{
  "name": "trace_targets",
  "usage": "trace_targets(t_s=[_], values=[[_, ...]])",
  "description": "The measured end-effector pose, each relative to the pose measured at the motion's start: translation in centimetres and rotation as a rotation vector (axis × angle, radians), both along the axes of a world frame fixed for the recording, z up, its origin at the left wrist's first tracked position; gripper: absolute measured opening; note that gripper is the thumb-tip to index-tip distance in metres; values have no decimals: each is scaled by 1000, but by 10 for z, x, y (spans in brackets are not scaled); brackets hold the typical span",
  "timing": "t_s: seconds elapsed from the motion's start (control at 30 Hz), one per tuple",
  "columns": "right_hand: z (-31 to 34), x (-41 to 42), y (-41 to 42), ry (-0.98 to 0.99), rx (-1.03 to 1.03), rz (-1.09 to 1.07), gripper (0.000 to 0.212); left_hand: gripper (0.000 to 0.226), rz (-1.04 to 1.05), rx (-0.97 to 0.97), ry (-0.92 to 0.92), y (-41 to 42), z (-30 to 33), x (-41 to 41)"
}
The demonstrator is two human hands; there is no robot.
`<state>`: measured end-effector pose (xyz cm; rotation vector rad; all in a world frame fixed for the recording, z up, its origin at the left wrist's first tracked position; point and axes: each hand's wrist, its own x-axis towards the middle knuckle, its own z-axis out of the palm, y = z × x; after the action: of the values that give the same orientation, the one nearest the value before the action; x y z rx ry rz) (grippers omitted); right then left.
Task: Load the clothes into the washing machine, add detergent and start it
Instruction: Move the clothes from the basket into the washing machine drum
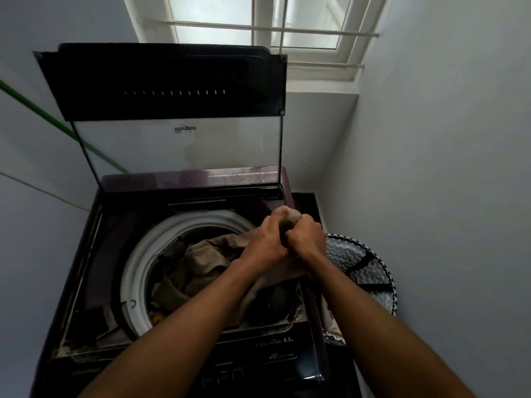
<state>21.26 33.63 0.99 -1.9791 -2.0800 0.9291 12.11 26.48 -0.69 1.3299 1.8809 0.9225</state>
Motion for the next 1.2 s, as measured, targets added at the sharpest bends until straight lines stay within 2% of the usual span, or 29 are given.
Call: trace_targets(t_s=[0.27,0.4,0.57,0.67,0.73,0.83,0.93,1.0,1.07,1.13,1.2], values=[[27,-64,-19,275,-59,144,20,99,55,58,-5,-35,31,-72],[26,-105,-47,356,-149,220,18,103,139,11,1,-69,35,-105],[-3,-133,-83,344,-312,283,36,94,189,-157,69,-113,17,-124],[-28,-128,-95,220,-438,344,47,84,92,-363,174,-126,-4,-126],[-41,-119,-95,194,-491,358,47,75,36,-442,227,-127,-14,-122],[-50,-103,-82,192,-353,358,25,60,35,-371,315,-115,-17,-110],[-33,-80,-64,189,34,263,21,50,36,-176,363,-91,-14,-91],[-25,-60,-48,19,263,238,33,50,-14,-108,331,-70,-9,-73],[-16,-39,-36,-183,317,157,58,54,-91,-80,299,-50,-5,-53],[-21,-14,-25,-206,191,34,85,64,-168,-52,279,-28,-5,-32],[-36,9,-16,-137,11,-33,109,80,-240,-69,289,-12,-9,-15]])
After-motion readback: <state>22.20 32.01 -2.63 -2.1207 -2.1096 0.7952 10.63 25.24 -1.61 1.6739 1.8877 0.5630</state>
